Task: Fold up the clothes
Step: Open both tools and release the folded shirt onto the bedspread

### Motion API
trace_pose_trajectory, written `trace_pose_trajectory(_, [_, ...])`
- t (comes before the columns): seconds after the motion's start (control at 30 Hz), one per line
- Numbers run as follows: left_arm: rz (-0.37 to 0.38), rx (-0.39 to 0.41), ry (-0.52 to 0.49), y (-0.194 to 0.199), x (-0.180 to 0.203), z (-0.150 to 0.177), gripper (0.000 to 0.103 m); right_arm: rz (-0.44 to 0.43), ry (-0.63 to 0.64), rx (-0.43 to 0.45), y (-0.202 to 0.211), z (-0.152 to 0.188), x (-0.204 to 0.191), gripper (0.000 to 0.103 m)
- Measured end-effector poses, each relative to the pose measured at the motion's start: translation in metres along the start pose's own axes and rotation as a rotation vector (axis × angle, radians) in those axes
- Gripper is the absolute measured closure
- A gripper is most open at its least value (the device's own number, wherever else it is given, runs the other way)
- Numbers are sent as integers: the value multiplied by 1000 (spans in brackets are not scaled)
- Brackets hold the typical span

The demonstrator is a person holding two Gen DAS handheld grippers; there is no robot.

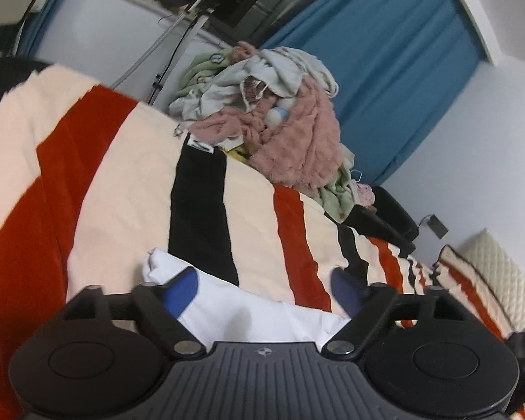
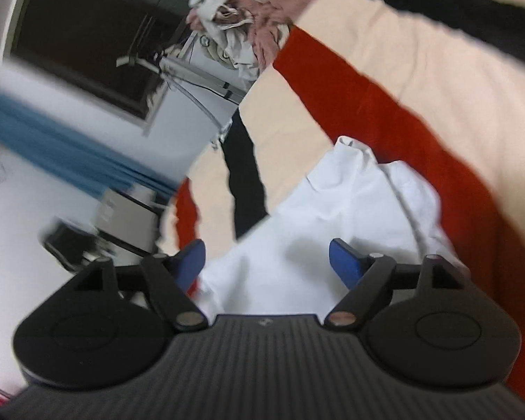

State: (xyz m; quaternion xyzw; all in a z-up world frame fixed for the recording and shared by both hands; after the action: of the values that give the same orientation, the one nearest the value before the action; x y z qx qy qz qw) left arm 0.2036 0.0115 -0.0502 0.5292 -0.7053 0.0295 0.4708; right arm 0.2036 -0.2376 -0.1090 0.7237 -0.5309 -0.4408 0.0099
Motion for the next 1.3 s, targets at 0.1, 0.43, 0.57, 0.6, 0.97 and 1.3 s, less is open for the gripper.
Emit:
trace_pose_trajectory(0.1, [-79,-14,-52,-10,-1,8,12,53,175,-5,6,5,-16,28])
trace_pose_trajectory(0.43, [-309,-88,-175,-43,-11,34,14,308,441,-118,-78,2,-9,70])
trace_pose_trajectory(0.57, [-306,-85,-140,-37,-16,33,15,284,432,-87,-64,5,-8,69])
trace_pose_trajectory(0.6, [-308,-79,-149,-34,-14,33,15,274,423,-83,-58,4,-10,67])
trace_pose_trajectory(0.97, [-278,-9,-289,50,23,67,15,250,412,30,74,41,-40,67])
trace_pose_trajectory(1.3, [-346,-77,-263,54,-10,100,8,325,357,-124,45,68,-28,67])
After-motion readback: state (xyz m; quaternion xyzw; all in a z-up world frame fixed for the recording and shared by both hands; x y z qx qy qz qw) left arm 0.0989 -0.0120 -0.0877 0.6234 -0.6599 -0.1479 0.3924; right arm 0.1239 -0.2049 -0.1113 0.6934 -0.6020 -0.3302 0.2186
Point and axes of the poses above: each gripper's, at about its wrist camera, not at the fingertips, and y roughly against the way its jaws point, x to its right, z to its underside, the point moved 2 cm from there along -y, roughly the way its jaws point, and after that the axes turned 15 degrees about y, right-handed, at the moved point
